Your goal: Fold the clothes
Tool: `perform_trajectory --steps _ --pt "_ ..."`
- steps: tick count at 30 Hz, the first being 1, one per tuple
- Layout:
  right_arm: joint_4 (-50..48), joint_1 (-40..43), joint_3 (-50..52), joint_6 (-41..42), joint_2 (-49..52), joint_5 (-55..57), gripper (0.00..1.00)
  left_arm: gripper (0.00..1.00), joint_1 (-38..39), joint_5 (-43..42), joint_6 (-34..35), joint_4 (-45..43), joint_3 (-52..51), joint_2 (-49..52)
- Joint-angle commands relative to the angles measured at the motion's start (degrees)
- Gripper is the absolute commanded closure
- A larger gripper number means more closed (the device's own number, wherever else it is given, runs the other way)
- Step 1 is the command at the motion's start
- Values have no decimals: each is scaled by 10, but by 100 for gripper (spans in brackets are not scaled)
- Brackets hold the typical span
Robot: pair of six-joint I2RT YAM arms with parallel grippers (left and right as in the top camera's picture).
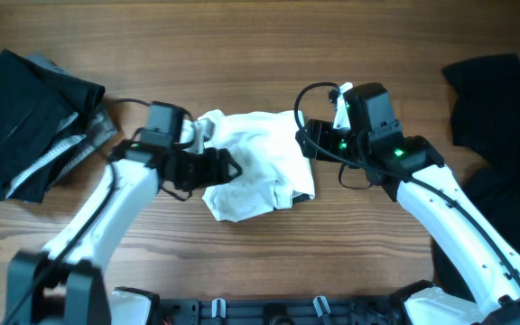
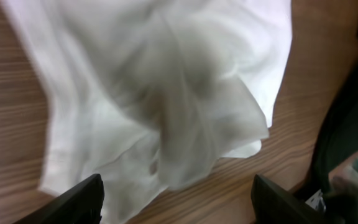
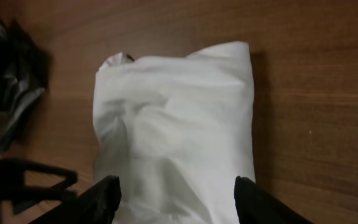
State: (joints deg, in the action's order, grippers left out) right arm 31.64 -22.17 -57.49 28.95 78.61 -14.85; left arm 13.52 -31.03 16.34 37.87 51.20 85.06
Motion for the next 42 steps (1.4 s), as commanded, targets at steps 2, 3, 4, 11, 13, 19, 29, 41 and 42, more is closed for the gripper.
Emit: perform_trajectory --steps 2,3,4,11,13,19,29,41,42 --pt "24 0 -6 -18 21 -15 46 30 28 -24 77 -49 -5 85" --pt "24 0 -6 -18 28 -15 46 32 28 -24 85 -54 -5 97" --pt "23 0 -6 -18 33 -15 47 37 28 -24 87 -54 -5 106" --pt "19 0 -6 -19 61 -15 49 95 24 -21 85 -22 -5 106" --pt "19 0 -6 -20 62 -15 50 96 22 -21 85 -5 -5 96" --pt "19 0 -6 -25 62 -15 49 96 22 -14 81 62 -5 26" --pt "23 0 -5 -31 64 -13 49 89 29 85 81 130 -7 -38" --pt "30 0 2 -35 67 -14 48 94 50 86 81 153 3 -18" --pt "30 0 3 -35 70 -14 51 94 45 86 78 162 11 -25"
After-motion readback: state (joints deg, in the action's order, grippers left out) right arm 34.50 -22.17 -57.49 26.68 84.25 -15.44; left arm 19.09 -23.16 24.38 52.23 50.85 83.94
